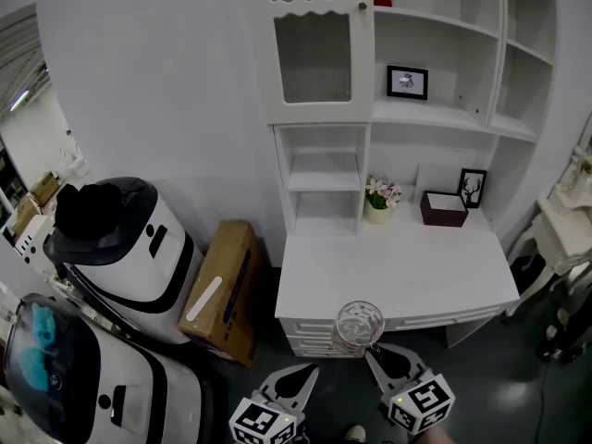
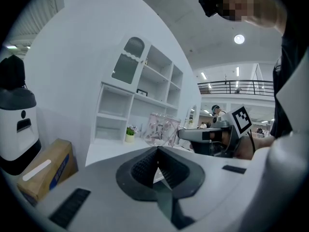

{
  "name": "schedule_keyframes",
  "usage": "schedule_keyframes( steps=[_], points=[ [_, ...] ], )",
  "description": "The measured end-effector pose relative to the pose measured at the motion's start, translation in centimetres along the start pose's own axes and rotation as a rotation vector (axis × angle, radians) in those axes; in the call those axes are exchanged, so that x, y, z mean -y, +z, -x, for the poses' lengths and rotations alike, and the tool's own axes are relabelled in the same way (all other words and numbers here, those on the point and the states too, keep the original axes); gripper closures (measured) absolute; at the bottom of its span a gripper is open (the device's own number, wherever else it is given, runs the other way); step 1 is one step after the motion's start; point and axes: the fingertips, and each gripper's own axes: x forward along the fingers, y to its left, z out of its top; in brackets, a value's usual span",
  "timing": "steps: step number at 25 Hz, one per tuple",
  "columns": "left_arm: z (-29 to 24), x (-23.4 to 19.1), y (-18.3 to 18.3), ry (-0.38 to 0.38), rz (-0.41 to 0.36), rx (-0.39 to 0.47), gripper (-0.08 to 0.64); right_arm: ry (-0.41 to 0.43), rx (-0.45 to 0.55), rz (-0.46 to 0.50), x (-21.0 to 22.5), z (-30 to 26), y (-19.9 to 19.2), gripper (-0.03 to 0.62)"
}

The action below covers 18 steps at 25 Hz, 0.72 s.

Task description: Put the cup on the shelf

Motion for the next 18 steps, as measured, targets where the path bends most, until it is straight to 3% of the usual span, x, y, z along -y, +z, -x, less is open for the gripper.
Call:
schedule_keyframes(
  steps=[18],
  points=[
    [-0.2, -6.0, 0.6, -0.074, 0.007, -0.012, 0.555, -0.085, -0.007, -0.010, -1.1, -5.2, 0.3, 0.558]
  ],
)
